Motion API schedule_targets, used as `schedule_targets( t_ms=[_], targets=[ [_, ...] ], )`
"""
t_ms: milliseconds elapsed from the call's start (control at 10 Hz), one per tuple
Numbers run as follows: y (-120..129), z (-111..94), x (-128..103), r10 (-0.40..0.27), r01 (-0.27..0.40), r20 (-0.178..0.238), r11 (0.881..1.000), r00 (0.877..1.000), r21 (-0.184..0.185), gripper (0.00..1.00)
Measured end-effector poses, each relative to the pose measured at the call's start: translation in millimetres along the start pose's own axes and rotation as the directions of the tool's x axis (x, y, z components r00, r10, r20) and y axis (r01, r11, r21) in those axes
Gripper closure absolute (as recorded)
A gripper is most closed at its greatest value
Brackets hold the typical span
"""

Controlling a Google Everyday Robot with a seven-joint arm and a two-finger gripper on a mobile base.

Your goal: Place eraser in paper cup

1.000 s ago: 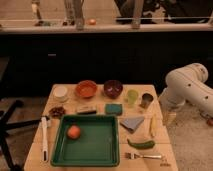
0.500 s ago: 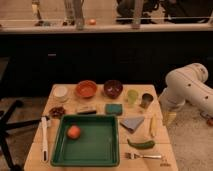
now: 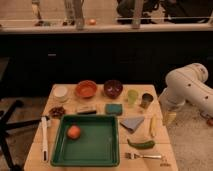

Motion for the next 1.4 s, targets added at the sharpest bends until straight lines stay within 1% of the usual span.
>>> schedule_targets(
  t_ms=[100,300,400,500,600,700,800,1000,1100,1300,1400],
  targets=[
    [-0.5,-0.4,0.2,0.004,-0.004,0.005,1.0,1.0,-0.001,0.2],
    [-9.4,0.5,-3.7,0.072,-0.071,0.06,0.997,0.996,-0.008,0.2],
    [-17.6,0.6,-10.7,0.106,-0.106,0.092,0.994,0.99,-0.006,0.2],
    [-24.7,-0.5,-20.6,0.115,-0.116,0.118,0.993,0.986,0.002,0.2],
    [-29.0,-2.3,-29.6,0.122,-0.125,0.136,0.992,0.983,0.011,0.2],
    [-34.1,-3.2,-43.5,0.122,-0.127,0.152,0.992,0.981,0.021,0.2],
    [-40.1,-4.9,-66.2,0.108,-0.116,0.177,0.993,0.978,0.036,0.2],
    [-44.4,-8.6,-91.6,0.078,-0.097,0.222,0.992,0.972,0.075,0.2],
    [-46.4,-11.4,-114.2,0.046,-0.076,0.255,0.991,0.966,0.108,0.2],
    [-50.0,-12.4,-140.9,0.005,-0.046,0.284,0.989,0.959,0.139,0.2],
    [-51.5,-10.9,-153.4,-0.016,-0.029,0.292,0.988,0.956,0.151,0.2]
  ],
)
